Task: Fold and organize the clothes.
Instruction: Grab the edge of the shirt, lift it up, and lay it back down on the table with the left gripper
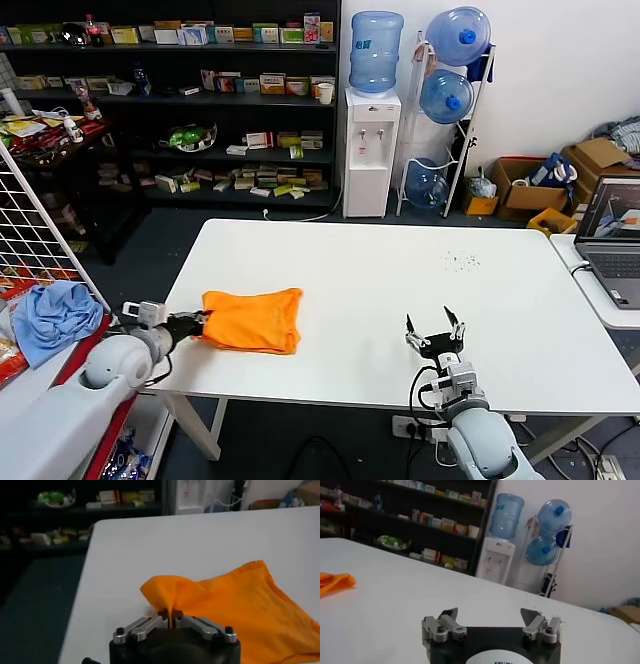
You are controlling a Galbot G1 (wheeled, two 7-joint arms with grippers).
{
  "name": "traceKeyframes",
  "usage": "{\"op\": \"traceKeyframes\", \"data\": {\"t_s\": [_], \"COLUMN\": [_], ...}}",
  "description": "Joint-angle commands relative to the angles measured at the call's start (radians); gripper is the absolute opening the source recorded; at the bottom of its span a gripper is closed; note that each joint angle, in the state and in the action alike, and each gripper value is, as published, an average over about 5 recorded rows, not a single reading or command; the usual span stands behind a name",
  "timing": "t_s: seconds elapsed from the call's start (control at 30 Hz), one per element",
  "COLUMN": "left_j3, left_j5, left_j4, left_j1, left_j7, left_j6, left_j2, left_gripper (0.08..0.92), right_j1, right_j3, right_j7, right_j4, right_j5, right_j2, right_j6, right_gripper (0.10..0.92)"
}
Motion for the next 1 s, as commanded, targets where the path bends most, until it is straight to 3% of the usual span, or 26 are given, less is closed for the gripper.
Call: {"op": "traceKeyframes", "data": {"t_s": [0.03,0.33,0.63,0.77,1.0], "left_j3": [-0.036,-0.031,-0.01,-0.017,-0.006], "left_j5": [0.258,0.259,0.203,0.136,0.116], "left_j4": [0.135,0.115,0.085,0.039,-0.047], "left_j1": [-0.043,-0.084,-0.12,-0.099,-0.041], "left_j7": [0.031,0.036,0.024,-0.011,-0.092], "left_j6": [-0.031,-0.025,-0.005,0.01,0.012], "left_j2": [0.259,0.414,0.457,0.402,0.196], "left_gripper": [0.123,0.123,0.123,0.123,0.123], "right_j1": [0.03,0.058,0.055,0.048,0.027], "right_j3": [-0.049,-0.083,-0.082,-0.08,-0.076], "right_j7": [-0.004,-0.007,-0.011,-0.009,-0.004], "right_j4": [0.0,-0.013,-0.017,-0.016,-0.016], "right_j5": [0.005,0.009,0.009,0.001,-0.028], "right_j2": [0.002,0.012,0.017,0.027,0.047], "right_j6": [0.001,0.01,0.022,0.022,0.015], "right_gripper": [0.823,0.823,0.823,0.823,0.823]}}
